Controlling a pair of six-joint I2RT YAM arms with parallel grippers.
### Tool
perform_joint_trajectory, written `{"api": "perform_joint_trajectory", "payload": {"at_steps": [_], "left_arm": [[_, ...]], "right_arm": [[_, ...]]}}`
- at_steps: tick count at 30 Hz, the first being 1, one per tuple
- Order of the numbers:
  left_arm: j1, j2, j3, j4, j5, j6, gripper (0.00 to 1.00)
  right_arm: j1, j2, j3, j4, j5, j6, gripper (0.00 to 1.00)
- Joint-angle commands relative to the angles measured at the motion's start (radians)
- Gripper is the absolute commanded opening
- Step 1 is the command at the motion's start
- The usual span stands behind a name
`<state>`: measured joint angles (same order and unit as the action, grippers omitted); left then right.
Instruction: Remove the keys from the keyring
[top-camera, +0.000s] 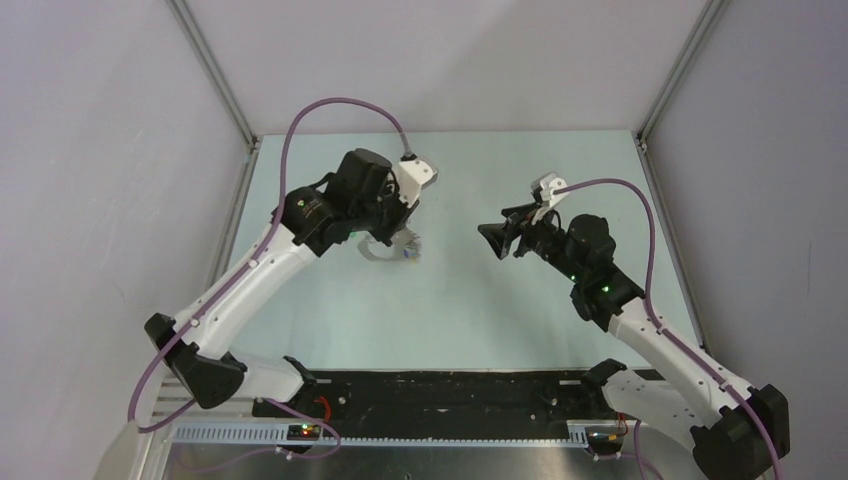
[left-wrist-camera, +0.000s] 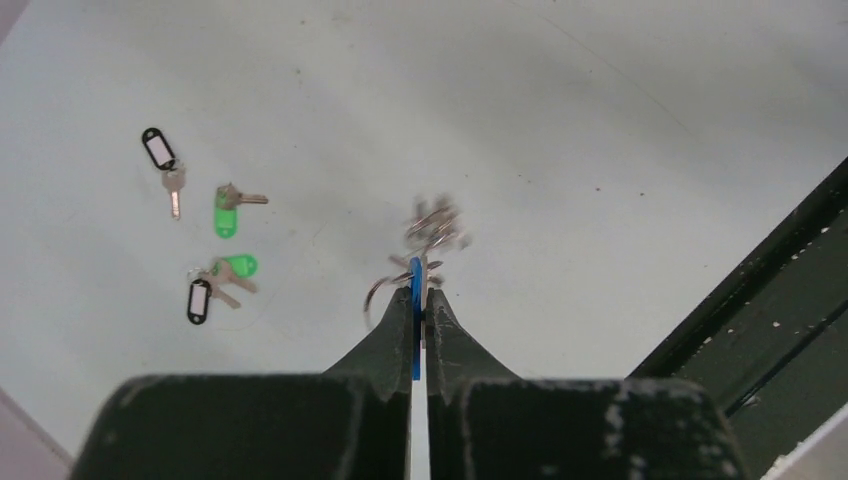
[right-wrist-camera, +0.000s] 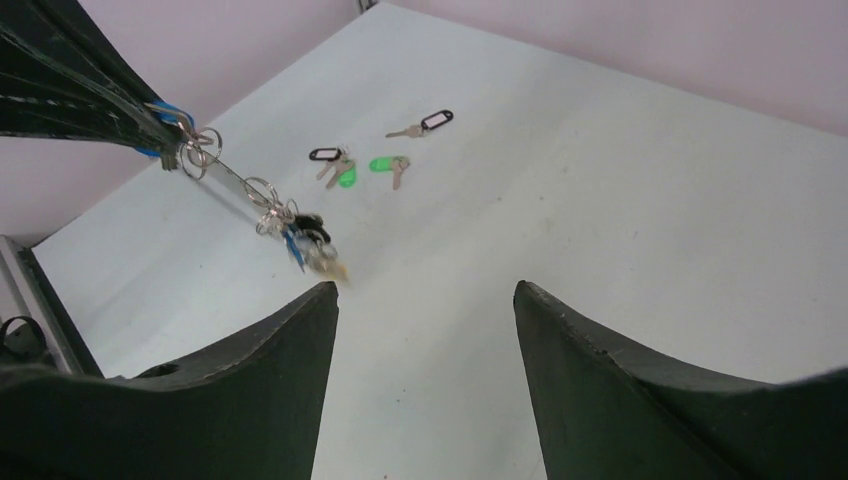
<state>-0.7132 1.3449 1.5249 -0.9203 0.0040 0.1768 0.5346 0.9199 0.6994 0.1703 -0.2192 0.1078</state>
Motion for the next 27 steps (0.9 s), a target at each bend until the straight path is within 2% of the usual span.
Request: {"api": "perform_joint_trajectory", "payload": {"at_steps": [1, 2, 3, 4, 5, 7, 20, 27], "left_arm": [[0.015, 0.027, 0.056, 0.040, 0.032, -0.098, 0.00], [0.015, 0.040, 0.059, 0.045, -0.112, -0.224, 0.00], [0.013, 0.042, 0.062, 0.045, -0.210, -0.288, 0.00], [0.013, 0.041, 0.060, 0.047, -0.387, -0.383, 0.00], [0.014, 0.038, 0.050, 0.052, -0.476, -0.401, 0.00], [0.014, 0.033, 0.038, 0.078, -0.498, -0.381, 0.00], [0.010, -0.023, 0.021, 0.180, -0.397, -0.260, 0.00], [-0.010, -0.011, 0.030, 0.215, -0.401, -0.198, 0.00]], "right_arm": [[-0.003, 0.005, 0.000, 0.107, -0.029, 0.016, 0.70], [-0.003, 0.005, 0.000, 0.110, -0.028, 0.016, 0.71], [-0.004, 0.005, 0.000, 0.114, -0.028, 0.015, 0.71], [-0.004, 0.005, 0.000, 0.115, -0.026, 0.015, 0.71], [-0.005, 0.005, 0.000, 0.117, -0.025, 0.014, 0.71], [-0.006, 0.006, -0.001, 0.118, -0.026, 0.014, 0.71], [-0.010, 0.048, 0.000, 0.171, -0.050, 0.026, 0.72], [-0.009, 0.063, -0.001, 0.198, -0.053, 0.024, 0.73]]}}
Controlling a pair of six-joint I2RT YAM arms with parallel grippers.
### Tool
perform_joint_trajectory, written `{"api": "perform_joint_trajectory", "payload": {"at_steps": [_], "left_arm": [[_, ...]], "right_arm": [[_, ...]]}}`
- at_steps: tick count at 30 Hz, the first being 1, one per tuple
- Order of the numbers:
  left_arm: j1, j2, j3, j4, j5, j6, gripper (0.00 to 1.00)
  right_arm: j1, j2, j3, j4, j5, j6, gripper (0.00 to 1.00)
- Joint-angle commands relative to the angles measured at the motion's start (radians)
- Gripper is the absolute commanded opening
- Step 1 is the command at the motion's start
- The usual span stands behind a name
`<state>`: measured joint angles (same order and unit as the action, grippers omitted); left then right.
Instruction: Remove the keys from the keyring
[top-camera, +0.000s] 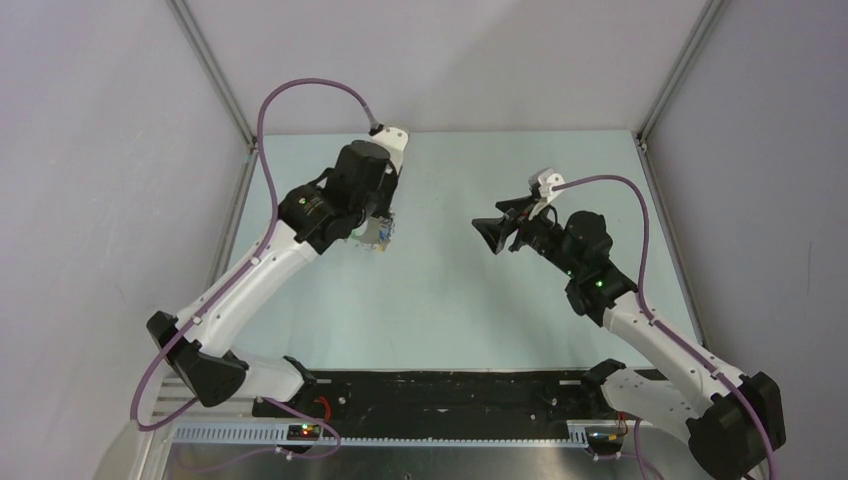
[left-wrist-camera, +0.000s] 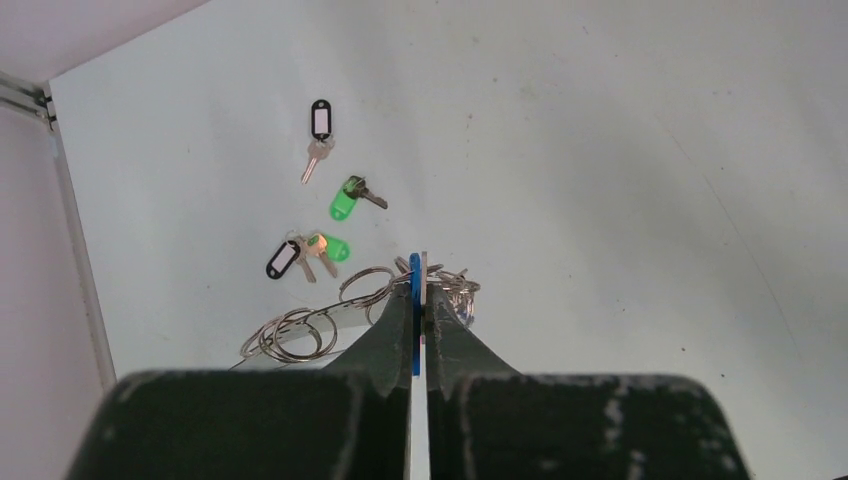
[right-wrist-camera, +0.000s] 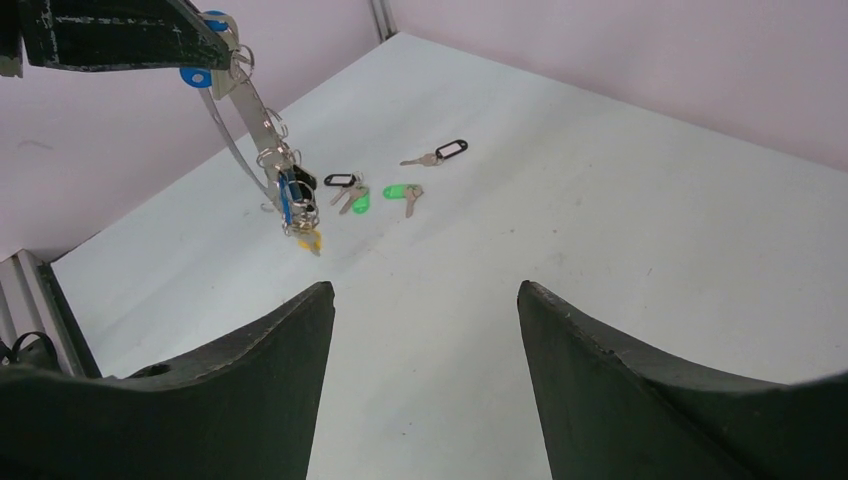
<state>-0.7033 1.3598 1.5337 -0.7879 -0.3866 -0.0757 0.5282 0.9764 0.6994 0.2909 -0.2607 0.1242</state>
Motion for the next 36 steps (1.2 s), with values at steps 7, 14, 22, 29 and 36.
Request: {"api": "perform_joint_trajectory", "payload": {"at_steps": [7, 14, 22, 29, 36], "left_arm": [[-0.164, 0.056, 0.007, 0.167, -0.078, 0.388, 0.00], [-0.254, 0.145, 0.061, 0.196, -0.157, 0.519, 0.00], [-0.256, -0.012, -0.156, 0.319, 0.084, 0.565, 0.00], [-0.334, -0.134, -0.382, 0.483, 0.091, 0.664, 0.00], [-0.364, -0.229, -0.462, 0.510, 0.148, 0.678, 0.00]], "right_arm": [[0.000, 0.045, 0.000, 0.132, -0.062, 0.001, 0.72], [-0.001, 0.076, -0.001, 0.161, -0.064, -0.029, 0.68], [-0.009, 0.055, -0.077, 0.226, -0.246, -0.114, 0.54], [-0.012, 0.078, -0.155, 0.368, -0.362, -0.120, 0.52], [-0.033, 0.174, -0.155, 0.528, -0.586, -0.147, 0.45]]}}
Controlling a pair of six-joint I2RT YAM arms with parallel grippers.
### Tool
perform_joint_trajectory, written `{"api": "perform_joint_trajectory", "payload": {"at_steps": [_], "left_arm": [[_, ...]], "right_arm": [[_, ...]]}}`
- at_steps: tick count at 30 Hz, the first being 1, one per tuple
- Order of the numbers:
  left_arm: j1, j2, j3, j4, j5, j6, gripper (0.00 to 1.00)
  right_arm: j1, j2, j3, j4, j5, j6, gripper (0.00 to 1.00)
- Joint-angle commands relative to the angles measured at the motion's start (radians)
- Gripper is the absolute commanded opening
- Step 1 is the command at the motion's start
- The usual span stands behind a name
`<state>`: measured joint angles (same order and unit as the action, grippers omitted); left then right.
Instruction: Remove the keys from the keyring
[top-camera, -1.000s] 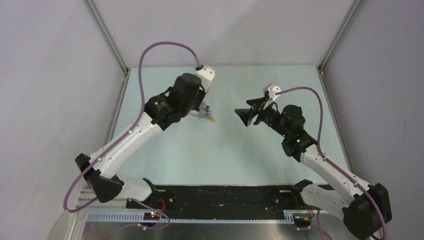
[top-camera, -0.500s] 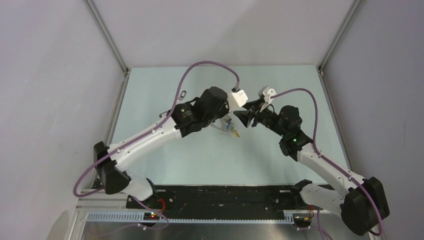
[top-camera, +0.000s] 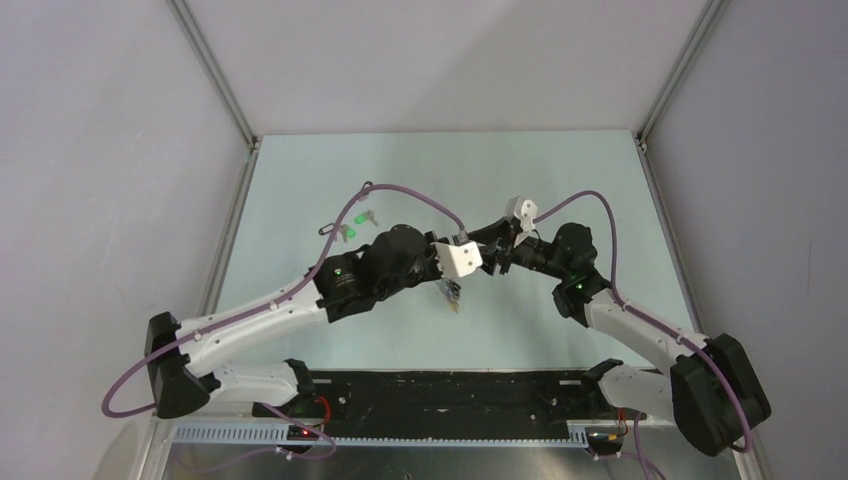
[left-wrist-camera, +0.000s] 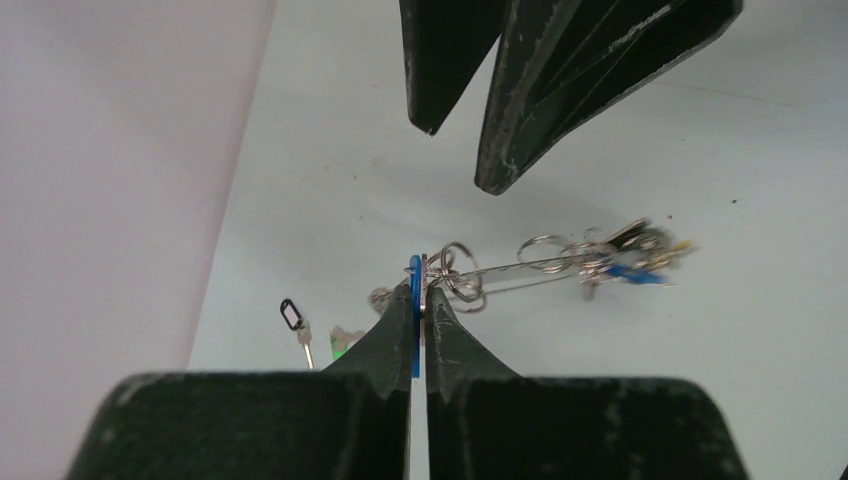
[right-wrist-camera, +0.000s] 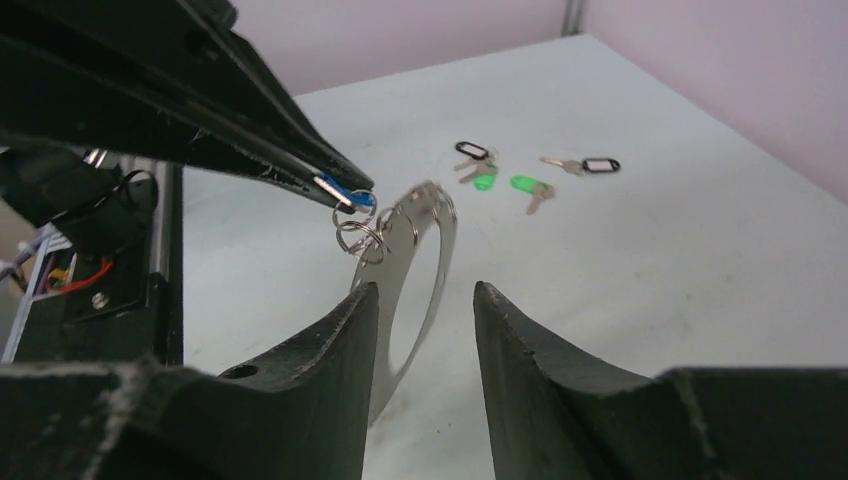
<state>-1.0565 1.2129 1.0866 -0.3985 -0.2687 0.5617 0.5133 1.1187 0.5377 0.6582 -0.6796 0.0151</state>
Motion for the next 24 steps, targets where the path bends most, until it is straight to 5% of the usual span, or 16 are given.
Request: {"api": "perform_joint_trajectory", "payload": {"at_steps": [1, 7, 24], "left_arm": [[-0.014, -0.088, -0.022, 0.130, 0.031, 0.040, 0.00], [-0.035, -0.096, -0.055, 0.149, 0.029, 0.046, 0.00], [-0.048, -0.109, -0.060, 0.157, 0.038, 0.055, 0.00]], "right_arm": [[-0.021, 0.035, 0.007, 0.167, -0.220, -0.044, 0.44], [-0.007, 0.052, 0.007, 0.169, -0.312, -0.105, 0.41], [0.017, 0.111, 0.042, 0.216, -0.274, -0.142, 0.39]]}}
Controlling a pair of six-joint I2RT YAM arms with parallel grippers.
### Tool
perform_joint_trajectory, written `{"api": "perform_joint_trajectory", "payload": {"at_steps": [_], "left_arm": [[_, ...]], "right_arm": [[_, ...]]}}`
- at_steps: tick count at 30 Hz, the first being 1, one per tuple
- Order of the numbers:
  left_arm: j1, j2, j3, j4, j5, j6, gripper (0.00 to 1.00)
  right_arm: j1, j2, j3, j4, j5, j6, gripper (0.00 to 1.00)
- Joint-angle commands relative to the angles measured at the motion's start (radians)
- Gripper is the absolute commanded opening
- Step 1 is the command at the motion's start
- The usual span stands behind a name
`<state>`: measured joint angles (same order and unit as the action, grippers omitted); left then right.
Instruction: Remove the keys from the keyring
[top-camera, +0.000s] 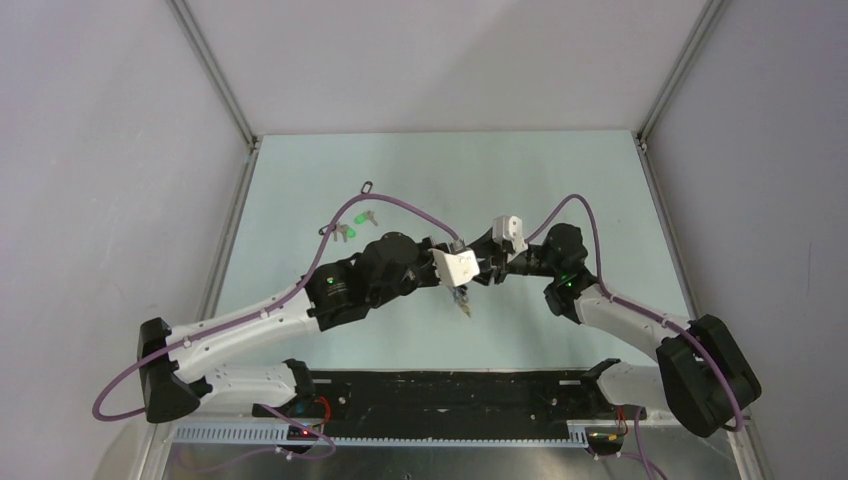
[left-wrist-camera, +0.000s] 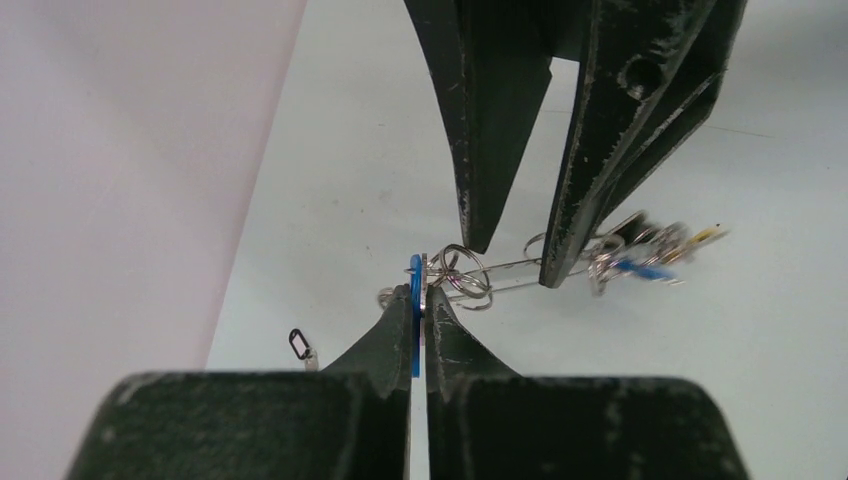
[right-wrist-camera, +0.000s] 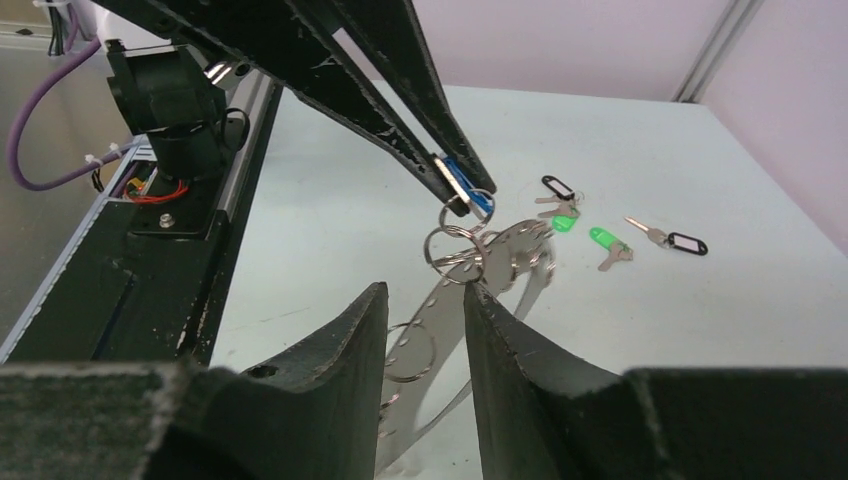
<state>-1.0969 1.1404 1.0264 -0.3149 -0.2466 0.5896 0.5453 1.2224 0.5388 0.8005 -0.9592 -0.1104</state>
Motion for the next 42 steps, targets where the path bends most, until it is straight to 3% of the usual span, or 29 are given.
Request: {"api": "perform_joint_trajectory", "payload": {"at_steps": [1, 8, 13, 19, 25, 29, 42], "left_arm": [[-0.008, -0.037, -0.001, 0.074, 0.015, 0.029, 0.00], [-0.008, -0.043, -0.001, 0.073, 0.020, 0.031, 0.00], [-0.008, -0.044, 0.000, 0.075, 0.022, 0.030, 0.00], [-0.008, -0.042, 0.000, 0.075, 0.022, 0.030, 0.00], [-0.008, -0.043, -0.001, 0.077, 0.010, 0.033, 0.00], [-0.008, -0.040, -0.005, 0.084, -0.018, 0.039, 0.00], [-0.008, -0.042, -0.019, 0.101, -0.059, 0.051, 0.00]], "right_arm": [[-0.021, 0.008, 0.041, 0.082, 0.005, -0.010, 0.39], [-0.022, 0.037, 0.061, 0.114, -0.010, 0.018, 0.42], [-0.007, 0.068, 0.090, 0.126, -0.037, 0.029, 0.35], [0.000, 0.089, 0.104, 0.132, -0.047, 0.025, 0.36], [-0.002, 0.087, 0.107, 0.117, -0.066, 0.023, 0.11], [-0.011, 0.067, 0.106, 0.078, -0.077, 0.007, 0.01], [-0.012, -0.084, 0.107, -0.156, 0.017, -0.126, 0.00]]}}
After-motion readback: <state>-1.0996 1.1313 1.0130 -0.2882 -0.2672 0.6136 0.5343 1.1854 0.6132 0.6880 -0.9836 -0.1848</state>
